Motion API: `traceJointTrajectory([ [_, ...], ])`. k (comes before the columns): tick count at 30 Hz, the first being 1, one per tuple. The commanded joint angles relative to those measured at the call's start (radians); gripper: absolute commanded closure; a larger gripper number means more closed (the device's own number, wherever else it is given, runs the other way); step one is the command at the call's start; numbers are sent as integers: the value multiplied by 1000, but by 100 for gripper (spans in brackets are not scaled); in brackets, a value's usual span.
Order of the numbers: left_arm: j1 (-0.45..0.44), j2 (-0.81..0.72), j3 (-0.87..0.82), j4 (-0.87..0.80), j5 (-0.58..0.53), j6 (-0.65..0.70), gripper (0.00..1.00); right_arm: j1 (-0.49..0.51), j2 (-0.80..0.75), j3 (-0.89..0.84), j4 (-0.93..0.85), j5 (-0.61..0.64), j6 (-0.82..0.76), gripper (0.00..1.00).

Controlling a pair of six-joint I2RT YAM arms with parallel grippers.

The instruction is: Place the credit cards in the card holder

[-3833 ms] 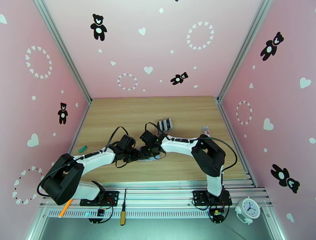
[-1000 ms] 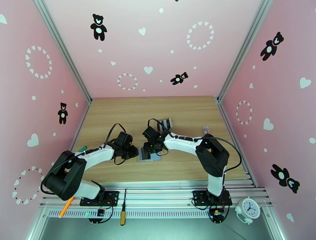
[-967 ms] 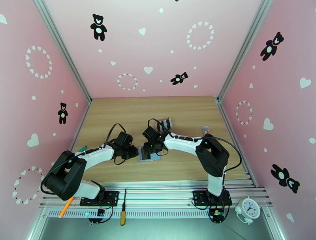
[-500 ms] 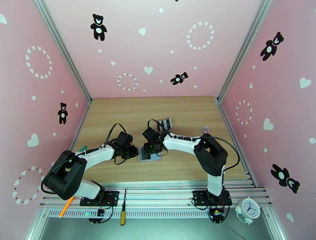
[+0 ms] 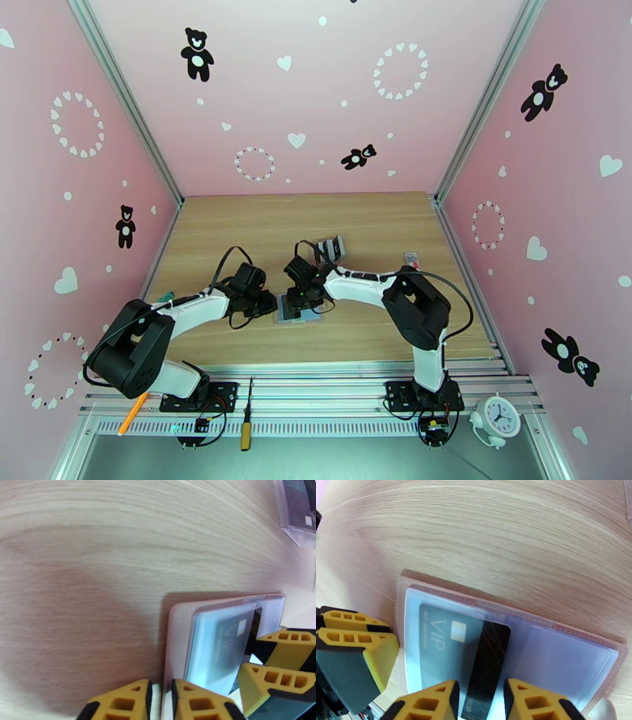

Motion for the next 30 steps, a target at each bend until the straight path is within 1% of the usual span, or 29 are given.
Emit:
traceJointTrajectory([
  [1,-9,23,15,14,16,-7,77,8,20,7,-3,-12,4,64],
  [21,-7,27,44,-7,-11,5,75,34,54,98,-29,-27,1,64],
  [30,6,80,105,-12,-16,25,73,34,74,130,-37,-22,-1,64],
])
